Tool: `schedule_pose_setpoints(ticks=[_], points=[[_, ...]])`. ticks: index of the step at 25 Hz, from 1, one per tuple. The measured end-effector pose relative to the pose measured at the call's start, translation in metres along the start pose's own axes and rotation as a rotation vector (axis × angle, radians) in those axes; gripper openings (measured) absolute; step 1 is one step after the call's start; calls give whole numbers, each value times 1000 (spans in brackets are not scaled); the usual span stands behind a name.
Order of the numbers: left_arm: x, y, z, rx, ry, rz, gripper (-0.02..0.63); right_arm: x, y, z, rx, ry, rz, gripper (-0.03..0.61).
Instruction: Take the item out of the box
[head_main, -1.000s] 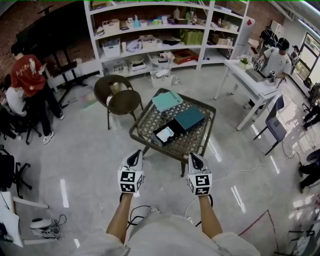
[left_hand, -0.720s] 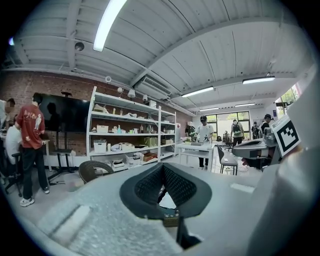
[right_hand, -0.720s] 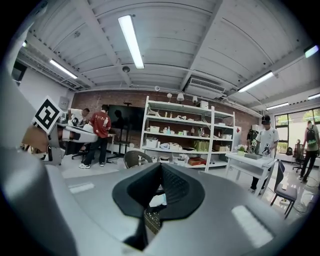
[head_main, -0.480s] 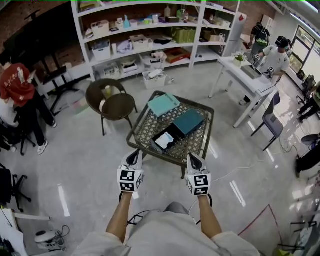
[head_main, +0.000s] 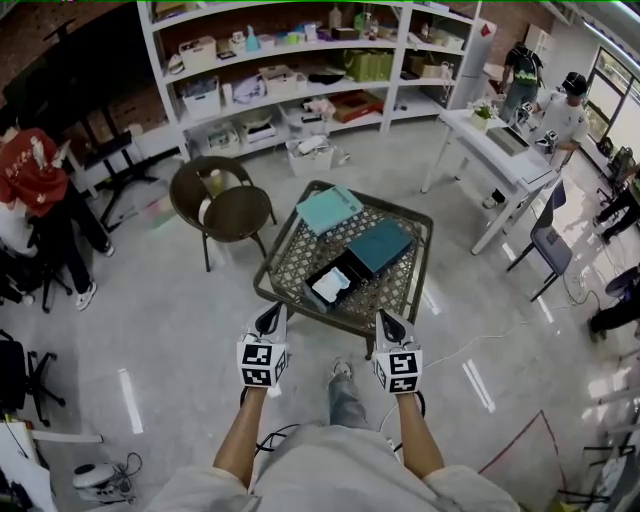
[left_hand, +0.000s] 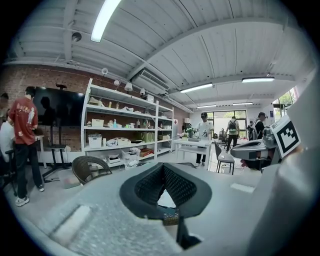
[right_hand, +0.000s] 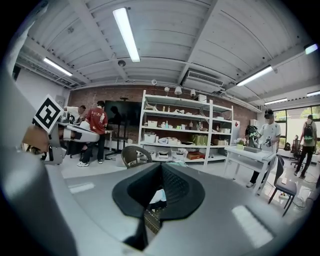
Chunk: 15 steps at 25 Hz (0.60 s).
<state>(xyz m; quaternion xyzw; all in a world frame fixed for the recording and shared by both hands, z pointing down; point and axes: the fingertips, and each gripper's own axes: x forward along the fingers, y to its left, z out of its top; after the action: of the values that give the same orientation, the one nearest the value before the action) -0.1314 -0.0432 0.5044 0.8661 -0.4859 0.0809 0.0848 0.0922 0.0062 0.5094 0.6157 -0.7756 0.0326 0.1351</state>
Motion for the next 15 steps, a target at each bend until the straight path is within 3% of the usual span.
schedule_pose_setpoints(ticks=[15], points=[[108, 37, 42, 15, -17, 64, 6, 120, -59, 37, -18, -39, 68, -2]])
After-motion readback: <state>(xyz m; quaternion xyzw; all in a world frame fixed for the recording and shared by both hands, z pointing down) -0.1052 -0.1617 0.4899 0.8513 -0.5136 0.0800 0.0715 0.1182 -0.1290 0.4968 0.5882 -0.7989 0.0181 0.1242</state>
